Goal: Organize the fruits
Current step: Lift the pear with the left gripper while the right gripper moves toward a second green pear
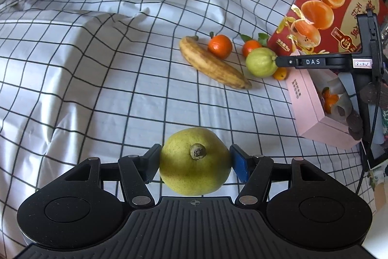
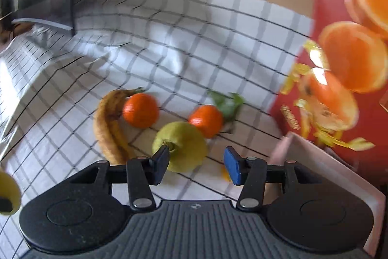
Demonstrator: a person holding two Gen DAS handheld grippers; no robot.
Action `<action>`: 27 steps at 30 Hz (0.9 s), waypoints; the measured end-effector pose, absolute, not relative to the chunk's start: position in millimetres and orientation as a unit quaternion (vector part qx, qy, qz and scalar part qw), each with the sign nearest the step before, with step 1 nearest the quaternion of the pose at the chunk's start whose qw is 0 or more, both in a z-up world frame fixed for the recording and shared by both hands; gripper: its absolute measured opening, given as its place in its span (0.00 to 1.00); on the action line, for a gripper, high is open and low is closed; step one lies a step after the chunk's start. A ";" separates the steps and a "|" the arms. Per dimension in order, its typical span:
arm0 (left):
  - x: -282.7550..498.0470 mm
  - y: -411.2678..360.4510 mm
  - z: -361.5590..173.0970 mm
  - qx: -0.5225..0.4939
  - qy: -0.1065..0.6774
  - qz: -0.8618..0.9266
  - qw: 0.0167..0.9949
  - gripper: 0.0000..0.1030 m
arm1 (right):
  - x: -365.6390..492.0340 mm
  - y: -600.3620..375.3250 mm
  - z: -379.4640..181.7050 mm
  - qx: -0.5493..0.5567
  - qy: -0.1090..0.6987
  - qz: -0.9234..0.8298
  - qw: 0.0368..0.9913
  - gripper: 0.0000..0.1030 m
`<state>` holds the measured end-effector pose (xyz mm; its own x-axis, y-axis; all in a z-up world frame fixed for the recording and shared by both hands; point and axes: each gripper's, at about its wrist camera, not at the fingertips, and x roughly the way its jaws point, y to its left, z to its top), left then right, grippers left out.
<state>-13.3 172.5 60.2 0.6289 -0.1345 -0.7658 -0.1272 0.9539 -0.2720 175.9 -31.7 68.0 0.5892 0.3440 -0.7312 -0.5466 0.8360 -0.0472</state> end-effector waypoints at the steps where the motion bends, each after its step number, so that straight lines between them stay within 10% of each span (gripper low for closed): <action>1: -12.7 170.8 60.5 -0.151 0.432 -0.002 0.889 0.65 | 176.8 -35.2 67.5 -0.130 0.378 0.250 0.882 0.49; 27: -19.7 162.6 66.1 -0.156 0.441 0.017 0.884 0.65 | 173.1 1.0 40.4 -0.109 0.412 0.232 0.874 0.59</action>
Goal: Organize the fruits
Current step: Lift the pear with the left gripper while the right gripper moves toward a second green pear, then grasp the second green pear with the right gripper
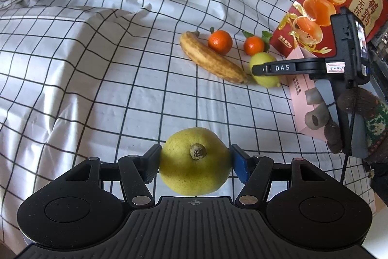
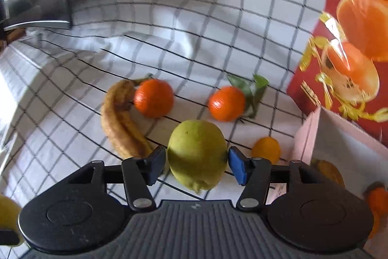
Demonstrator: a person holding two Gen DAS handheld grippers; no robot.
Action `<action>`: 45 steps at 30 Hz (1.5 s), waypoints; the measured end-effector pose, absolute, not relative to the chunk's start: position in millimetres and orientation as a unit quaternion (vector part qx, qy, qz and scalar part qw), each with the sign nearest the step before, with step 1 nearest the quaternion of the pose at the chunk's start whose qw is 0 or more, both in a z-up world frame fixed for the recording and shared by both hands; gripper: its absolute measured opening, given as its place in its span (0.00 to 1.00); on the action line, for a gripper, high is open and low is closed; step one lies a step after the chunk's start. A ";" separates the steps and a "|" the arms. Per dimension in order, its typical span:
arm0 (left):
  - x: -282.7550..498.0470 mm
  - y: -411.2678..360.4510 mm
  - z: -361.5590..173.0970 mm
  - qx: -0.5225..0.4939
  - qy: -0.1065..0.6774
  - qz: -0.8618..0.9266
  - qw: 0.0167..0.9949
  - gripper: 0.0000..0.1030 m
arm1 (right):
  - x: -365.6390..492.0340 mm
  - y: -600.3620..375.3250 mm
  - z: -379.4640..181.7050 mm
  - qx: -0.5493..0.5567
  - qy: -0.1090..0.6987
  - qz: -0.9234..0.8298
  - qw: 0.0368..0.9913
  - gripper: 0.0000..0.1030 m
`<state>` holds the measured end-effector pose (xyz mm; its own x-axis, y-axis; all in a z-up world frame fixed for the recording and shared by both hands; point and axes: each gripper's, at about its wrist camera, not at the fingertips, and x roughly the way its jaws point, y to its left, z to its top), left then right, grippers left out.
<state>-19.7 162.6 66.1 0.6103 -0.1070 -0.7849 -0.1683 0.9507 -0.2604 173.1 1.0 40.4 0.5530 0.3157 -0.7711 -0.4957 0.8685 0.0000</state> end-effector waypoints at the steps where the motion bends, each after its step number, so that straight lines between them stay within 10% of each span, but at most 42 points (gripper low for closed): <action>1: -19.8 162.6 66.2 -0.156 0.441 0.018 0.883 0.65 | 174.4 0.3 38.7 -0.108 0.416 0.228 0.874 0.59; 45: -7.9 137.1 60.1 -0.123 0.463 -0.027 0.878 0.65 | 33.2 -16.0 28.1 -0.174 0.406 0.313 0.841 0.60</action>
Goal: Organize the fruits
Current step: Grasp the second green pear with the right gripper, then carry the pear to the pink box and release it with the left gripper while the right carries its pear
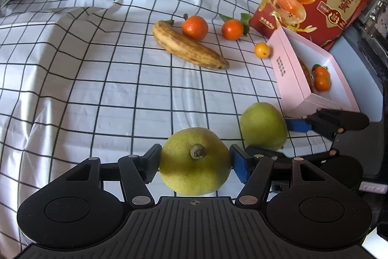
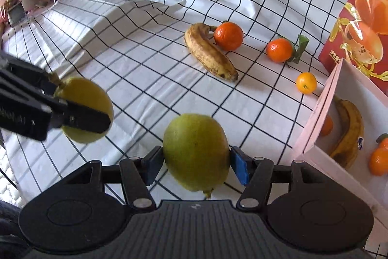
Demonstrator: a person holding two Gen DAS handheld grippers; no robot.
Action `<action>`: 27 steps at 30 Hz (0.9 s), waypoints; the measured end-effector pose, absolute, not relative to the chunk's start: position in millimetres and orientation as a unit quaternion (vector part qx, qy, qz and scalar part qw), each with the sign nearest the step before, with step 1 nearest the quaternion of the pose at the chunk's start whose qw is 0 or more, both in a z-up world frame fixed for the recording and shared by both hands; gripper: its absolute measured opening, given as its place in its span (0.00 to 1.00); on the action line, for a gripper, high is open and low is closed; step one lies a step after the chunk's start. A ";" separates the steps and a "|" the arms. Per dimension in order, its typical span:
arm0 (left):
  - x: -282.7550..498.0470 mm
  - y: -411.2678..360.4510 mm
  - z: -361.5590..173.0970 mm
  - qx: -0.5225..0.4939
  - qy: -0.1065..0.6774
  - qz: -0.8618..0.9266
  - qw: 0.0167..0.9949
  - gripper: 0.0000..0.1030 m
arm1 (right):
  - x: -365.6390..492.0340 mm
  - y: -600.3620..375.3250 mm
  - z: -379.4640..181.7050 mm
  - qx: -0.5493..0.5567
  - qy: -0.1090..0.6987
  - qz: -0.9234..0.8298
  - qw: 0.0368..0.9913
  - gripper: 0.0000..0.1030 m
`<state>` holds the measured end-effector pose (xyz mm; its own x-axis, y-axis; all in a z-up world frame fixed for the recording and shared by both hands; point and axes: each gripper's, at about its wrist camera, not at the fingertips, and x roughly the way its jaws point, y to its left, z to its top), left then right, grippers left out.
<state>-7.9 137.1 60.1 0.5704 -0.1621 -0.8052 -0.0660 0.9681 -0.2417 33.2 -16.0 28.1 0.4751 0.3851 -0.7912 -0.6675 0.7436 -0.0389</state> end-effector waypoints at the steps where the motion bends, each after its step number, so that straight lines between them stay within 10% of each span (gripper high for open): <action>1: -7.5 136.0 60.0 -0.122 0.463 -0.029 0.877 0.65 | 32.2 -18.0 24.8 -0.173 0.409 0.310 0.841 0.60; 12: -6.5 129.5 58.3 -0.114 0.468 -0.039 0.875 0.65 | 30.1 -36.0 29.9 -0.126 0.393 0.293 0.862 0.42; 27: -14.2 145.2 56.6 -0.130 0.469 -0.014 0.874 0.65 | 44.7 -7.7 48.6 -0.139 0.348 0.306 0.875 0.42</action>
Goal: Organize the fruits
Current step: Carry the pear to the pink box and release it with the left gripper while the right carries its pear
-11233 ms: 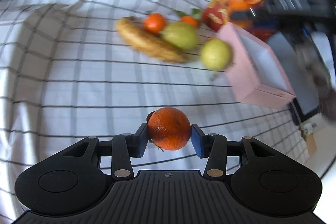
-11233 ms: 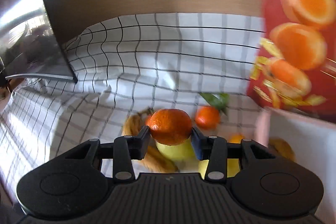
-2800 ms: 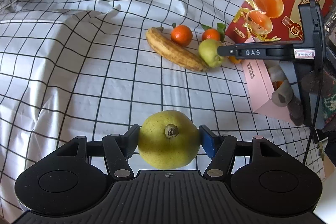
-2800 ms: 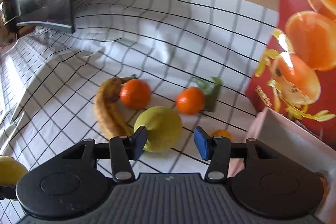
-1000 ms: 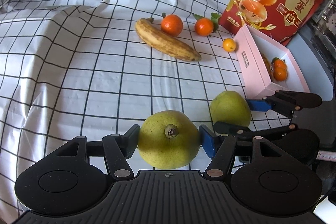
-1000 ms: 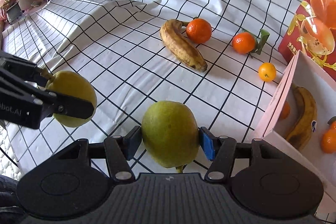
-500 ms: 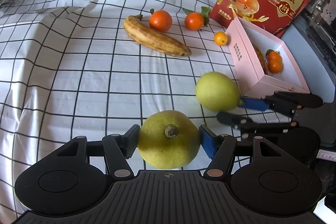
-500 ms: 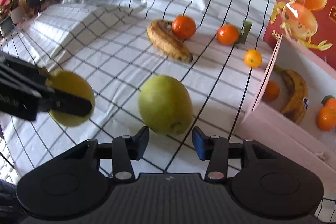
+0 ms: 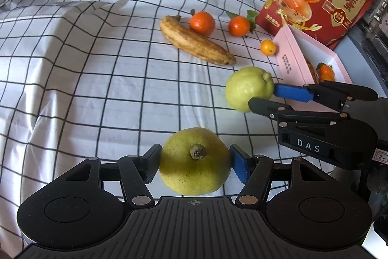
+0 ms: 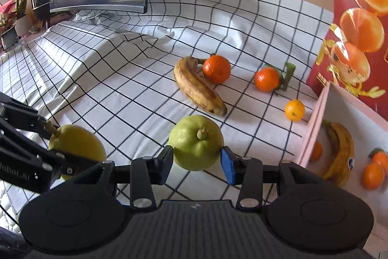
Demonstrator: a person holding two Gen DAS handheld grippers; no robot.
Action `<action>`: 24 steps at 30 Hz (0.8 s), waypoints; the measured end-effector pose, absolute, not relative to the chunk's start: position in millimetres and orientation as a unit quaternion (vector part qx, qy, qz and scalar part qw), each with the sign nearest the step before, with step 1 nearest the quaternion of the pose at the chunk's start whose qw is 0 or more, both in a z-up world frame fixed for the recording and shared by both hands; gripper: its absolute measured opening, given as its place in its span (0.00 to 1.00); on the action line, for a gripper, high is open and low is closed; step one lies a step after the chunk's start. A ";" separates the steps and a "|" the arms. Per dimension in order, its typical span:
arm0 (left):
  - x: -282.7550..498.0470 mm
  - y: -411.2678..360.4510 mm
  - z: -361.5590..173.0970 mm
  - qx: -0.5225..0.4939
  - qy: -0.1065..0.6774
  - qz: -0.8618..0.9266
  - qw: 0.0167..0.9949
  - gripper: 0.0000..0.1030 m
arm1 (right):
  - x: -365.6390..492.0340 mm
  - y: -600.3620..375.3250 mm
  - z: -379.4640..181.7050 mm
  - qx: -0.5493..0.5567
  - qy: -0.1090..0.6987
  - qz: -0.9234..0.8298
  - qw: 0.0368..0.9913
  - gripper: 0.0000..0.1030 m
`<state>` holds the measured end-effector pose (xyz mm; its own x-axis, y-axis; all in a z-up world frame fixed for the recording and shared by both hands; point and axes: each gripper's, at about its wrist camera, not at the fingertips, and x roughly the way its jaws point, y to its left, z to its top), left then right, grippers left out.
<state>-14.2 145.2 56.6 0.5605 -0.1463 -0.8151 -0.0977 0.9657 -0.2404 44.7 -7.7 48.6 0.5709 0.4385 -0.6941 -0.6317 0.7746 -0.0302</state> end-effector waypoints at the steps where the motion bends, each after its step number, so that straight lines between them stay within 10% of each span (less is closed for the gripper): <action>1: -14.9 147.1 56.4 -0.132 0.468 -0.011 0.874 0.65 | 45.9 -4.9 48.8 -0.141 0.348 0.308 0.874 0.42; 24: -18.6 163.9 53.5 -0.150 0.470 0.010 0.870 0.65 | 62.6 5.2 45.7 -0.156 0.346 0.290 0.879 0.62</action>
